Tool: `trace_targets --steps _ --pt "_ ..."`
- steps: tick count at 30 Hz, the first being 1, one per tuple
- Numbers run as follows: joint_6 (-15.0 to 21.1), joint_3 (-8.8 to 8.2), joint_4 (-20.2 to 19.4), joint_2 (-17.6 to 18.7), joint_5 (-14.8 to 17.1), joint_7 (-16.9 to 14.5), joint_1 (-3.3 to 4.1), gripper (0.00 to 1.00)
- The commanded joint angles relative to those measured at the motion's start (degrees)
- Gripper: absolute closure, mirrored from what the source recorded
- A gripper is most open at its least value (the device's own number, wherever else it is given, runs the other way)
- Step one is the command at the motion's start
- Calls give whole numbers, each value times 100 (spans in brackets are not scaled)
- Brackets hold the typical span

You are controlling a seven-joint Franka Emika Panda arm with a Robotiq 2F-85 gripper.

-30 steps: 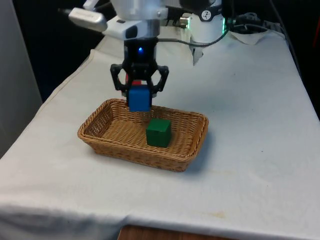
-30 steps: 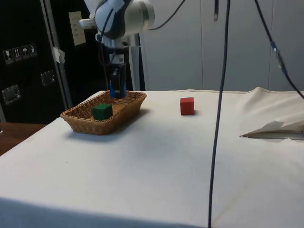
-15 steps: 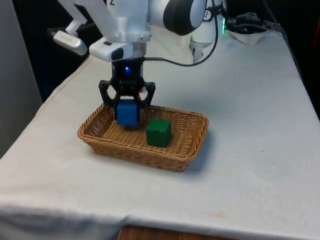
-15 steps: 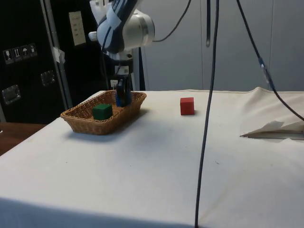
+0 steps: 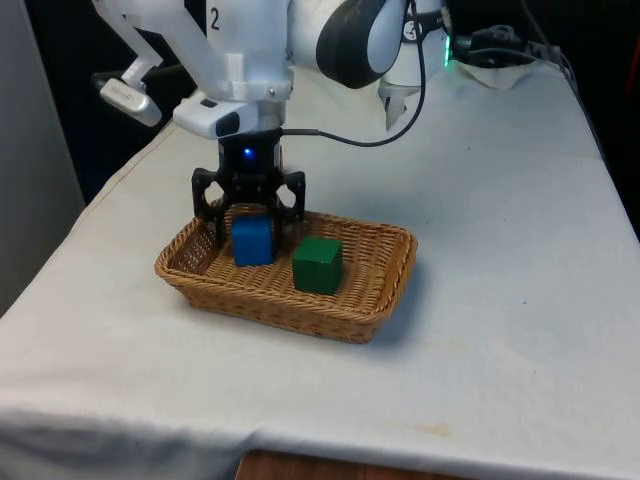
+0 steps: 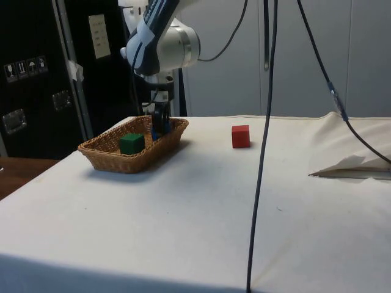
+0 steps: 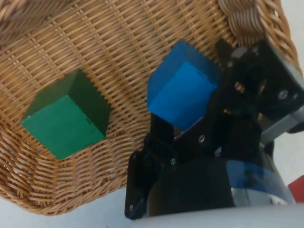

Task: Pick up exactly two blocks and place them into the basket.

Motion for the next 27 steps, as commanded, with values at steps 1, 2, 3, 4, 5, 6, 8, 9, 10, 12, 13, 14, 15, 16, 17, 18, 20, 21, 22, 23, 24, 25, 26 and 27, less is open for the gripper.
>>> trace_targets --steps 1,2,3,4,5,6,8,9,10,12,13,14,15,16,17,18,20,21,22,23,24,25,26,27 --pt "-23 40 40 17 34 -46 -46 30" --pt "-23 40 40 17 34 -52 -46 20" --pt "-23 40 40 17 40 -52 -52 10" --pt "-6 0 0 6 11 -11 0 3" --pt "-29 40 40 17 40 -52 -52 3" --pt "-29 40 40 17 40 -57 -52 0" --pt "-29 40 40 17 40 -57 -57 0" --pt "-29 40 40 17 40 -57 -57 0" --pt "-34 40 40 17 40 -57 -57 0" --pt "-57 6 17 -29 23 -40 -40 0" --pt "-80 -23 0 -74 11 -23 -17 0" --pt "-11 -17 11 -11 17 -17 -11 0" --pt "-92 -52 -17 -115 0 -6 6 0" --pt "-103 -80 -40 -155 -11 11 29 0" --pt "-120 -103 -63 -195 -17 29 52 0" --pt "-143 -120 -86 -241 -23 46 69 0" --pt "-183 -172 -183 -390 -40 92 138 0" --pt "-189 -183 -223 -441 -52 115 160 0" --pt "-183 -183 -269 -498 -69 132 178 0" --pt "-189 -189 -321 -567 -97 155 201 0" --pt "-195 -109 -241 -510 -34 74 109 0" --pt "-195 -195 -372 -636 -138 189 218 0" --pt "-195 -189 -453 -762 -212 252 252 0" --pt "-201 -195 -504 -837 -258 292 275 0"
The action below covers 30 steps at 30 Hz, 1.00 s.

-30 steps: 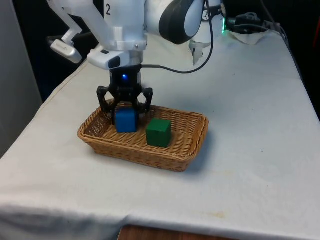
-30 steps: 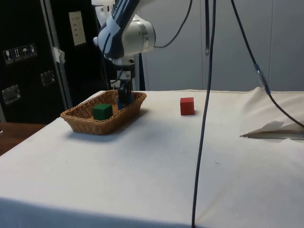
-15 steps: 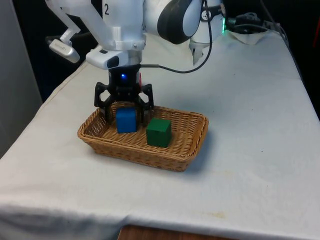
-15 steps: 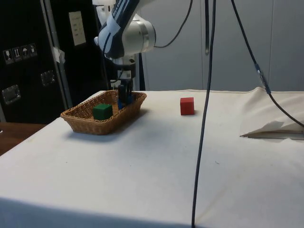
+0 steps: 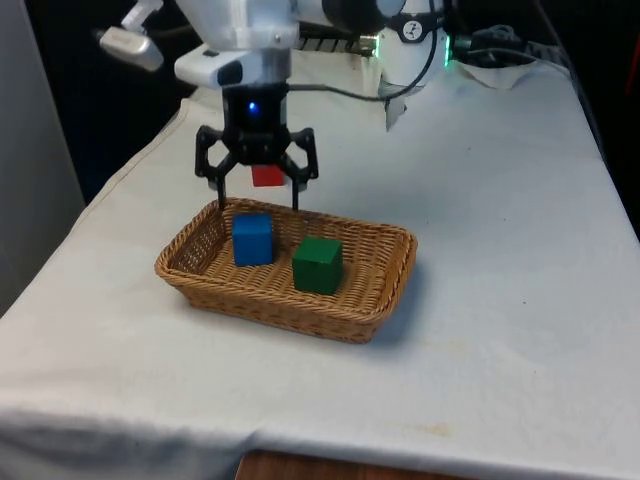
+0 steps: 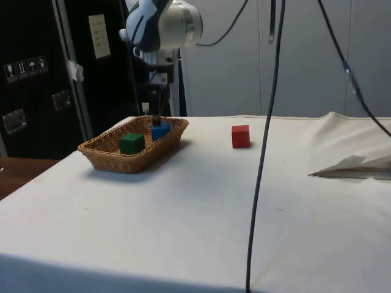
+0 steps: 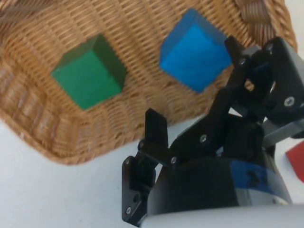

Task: Pick up exactly two blocks and place them into the basket.

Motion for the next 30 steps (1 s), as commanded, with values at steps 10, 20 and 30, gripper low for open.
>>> trace_targets --steps 10,20,30 --pt "-46 -57 -516 -756 -539 487 298 0" --pt "-178 29 -785 -1352 -1117 1049 487 0" --pt "-498 292 -865 -1891 -1885 1828 590 0"
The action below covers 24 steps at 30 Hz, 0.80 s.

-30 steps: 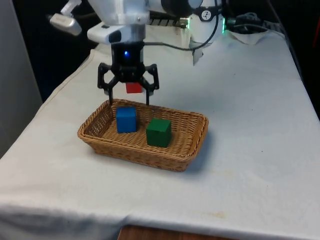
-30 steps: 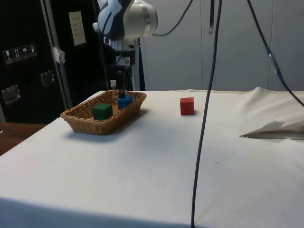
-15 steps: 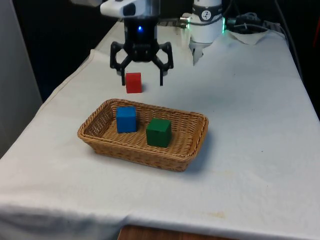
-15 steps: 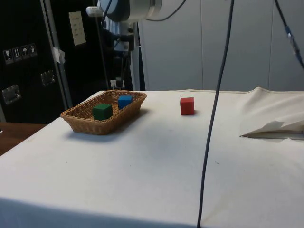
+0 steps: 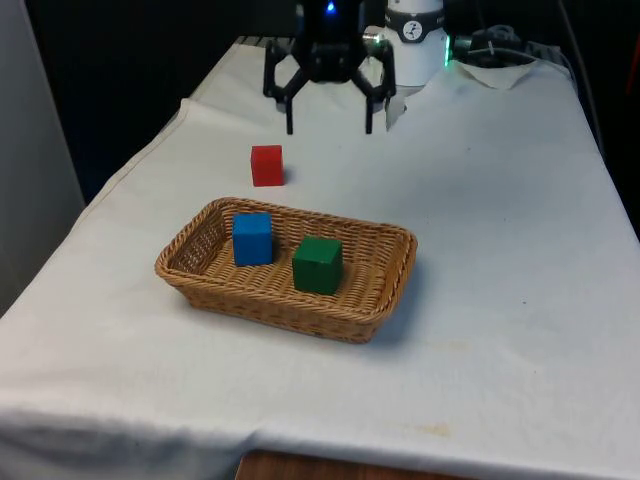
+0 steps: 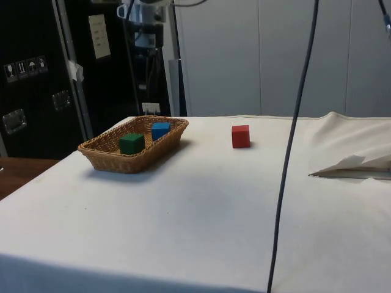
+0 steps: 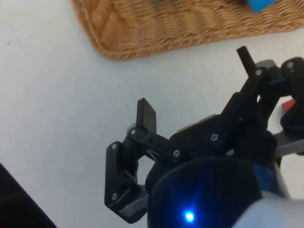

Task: Pick up exactly two blocks and place them into the basket.

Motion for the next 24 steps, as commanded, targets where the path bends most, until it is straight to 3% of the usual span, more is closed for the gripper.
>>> trace_targets --steps 1,2,3,9,10,11,17,18,19,24 --pt "-57 -23 -46 -97 -178 183 86 0" --pt "-29 29 -17 -52 -63 63 6 0" --pt "-86 11 -57 -143 -235 241 86 0" --pt "-355 246 -138 -435 -533 602 80 0" --pt "-338 281 -97 -395 -441 504 23 0" --pt "-395 281 -149 -470 -556 642 80 0" --pt "-676 481 -183 -636 -670 882 57 0" --pt "-647 504 -166 -619 -602 808 23 0" --pt "-722 504 -178 -636 -665 905 52 0" --pt "-968 596 -132 -642 -619 1066 40 0"
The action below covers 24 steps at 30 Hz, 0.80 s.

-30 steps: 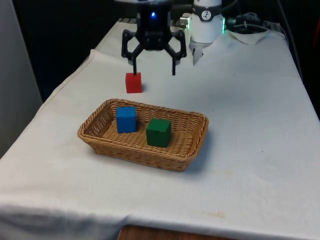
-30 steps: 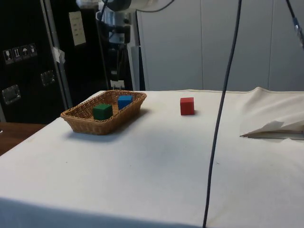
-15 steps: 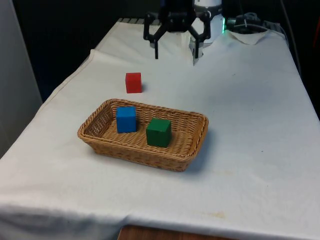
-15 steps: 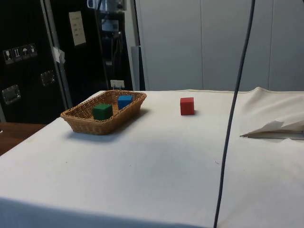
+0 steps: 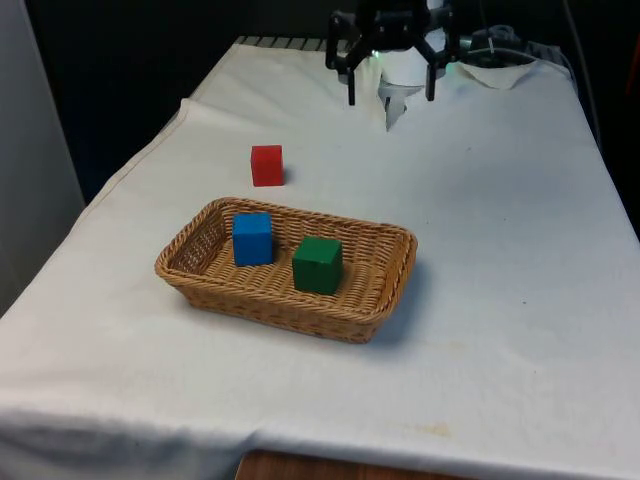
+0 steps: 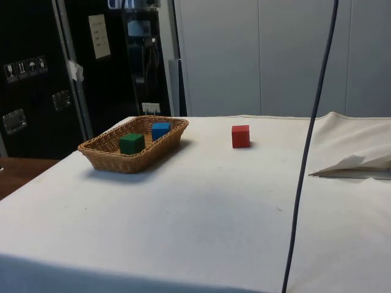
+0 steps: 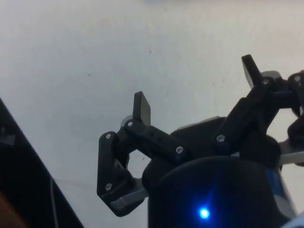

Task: Pick up exactly two blocks and place them into the basket.

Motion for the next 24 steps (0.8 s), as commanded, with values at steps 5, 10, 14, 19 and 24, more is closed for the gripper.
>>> trace_targets --steps 5,10,14,19,24 --pt "-269 52 52 0 23 166 6 0" --pt "-338 74 57 0 23 223 0 0" --pt "-533 97 57 17 103 395 -6 0" --pt "-630 97 40 17 138 533 -6 0" --pt "-647 97 0 23 166 682 -6 0"
